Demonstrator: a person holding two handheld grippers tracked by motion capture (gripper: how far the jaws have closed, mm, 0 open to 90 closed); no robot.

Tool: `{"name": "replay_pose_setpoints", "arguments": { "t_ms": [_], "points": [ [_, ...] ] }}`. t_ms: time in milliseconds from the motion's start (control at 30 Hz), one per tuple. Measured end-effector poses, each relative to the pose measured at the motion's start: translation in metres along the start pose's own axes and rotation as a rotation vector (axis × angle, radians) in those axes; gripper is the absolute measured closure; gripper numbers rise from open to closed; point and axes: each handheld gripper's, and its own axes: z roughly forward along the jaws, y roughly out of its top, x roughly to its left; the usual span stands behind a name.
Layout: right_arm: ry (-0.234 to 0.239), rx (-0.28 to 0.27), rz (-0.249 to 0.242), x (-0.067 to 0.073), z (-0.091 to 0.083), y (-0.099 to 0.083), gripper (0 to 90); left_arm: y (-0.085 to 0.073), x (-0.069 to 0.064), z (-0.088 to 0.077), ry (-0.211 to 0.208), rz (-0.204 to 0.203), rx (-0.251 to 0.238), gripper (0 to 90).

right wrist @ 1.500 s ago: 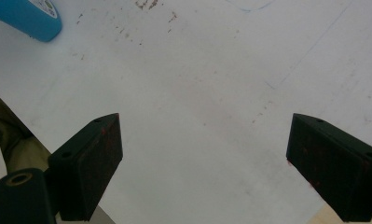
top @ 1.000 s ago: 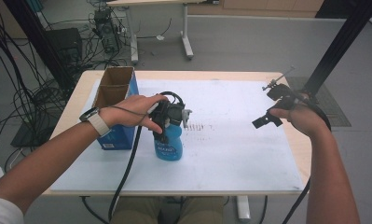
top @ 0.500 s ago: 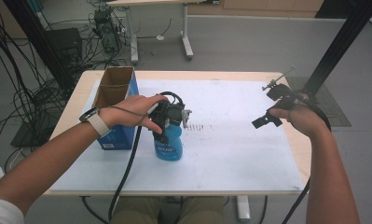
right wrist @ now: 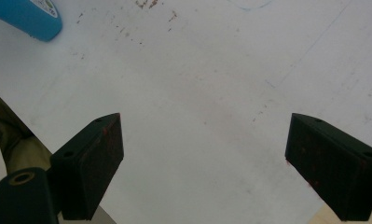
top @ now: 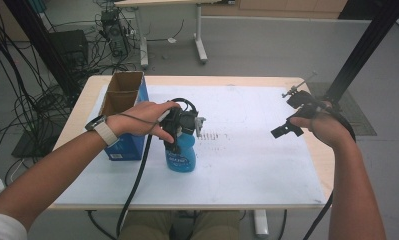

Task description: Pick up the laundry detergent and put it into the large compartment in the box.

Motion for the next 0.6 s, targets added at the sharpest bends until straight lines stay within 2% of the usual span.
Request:
{"name": "replay_pose_setpoints", "arguments": {
  "t_ms": [600],
  "points": [
    [0.001,-0.001,0.005,-0.0018,0.0005,-0.002,11.4,-0.0003,0.0007,-0.0002,0.0,-0.001,-0.003,37.2]
  ]
}}
